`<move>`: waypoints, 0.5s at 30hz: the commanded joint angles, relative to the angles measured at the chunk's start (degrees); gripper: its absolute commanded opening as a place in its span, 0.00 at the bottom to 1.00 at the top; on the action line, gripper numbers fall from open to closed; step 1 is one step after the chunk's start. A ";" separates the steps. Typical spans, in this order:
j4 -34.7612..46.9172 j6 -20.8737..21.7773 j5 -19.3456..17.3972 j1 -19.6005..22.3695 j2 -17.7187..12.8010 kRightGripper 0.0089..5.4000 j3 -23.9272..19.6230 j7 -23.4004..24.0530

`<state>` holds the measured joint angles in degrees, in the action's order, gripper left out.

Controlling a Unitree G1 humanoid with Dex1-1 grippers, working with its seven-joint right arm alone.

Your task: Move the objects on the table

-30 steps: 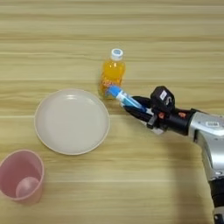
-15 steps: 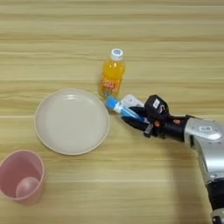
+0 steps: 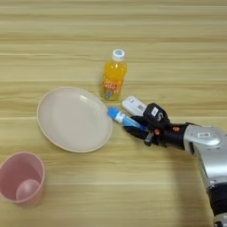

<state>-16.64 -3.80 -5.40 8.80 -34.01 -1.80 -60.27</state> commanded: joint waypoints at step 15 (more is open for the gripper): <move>-1.20 1.69 1.72 4.61 -2.51 0.26 -0.71 3.58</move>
<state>-19.37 -3.60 -3.58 9.82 -34.00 -1.63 -58.17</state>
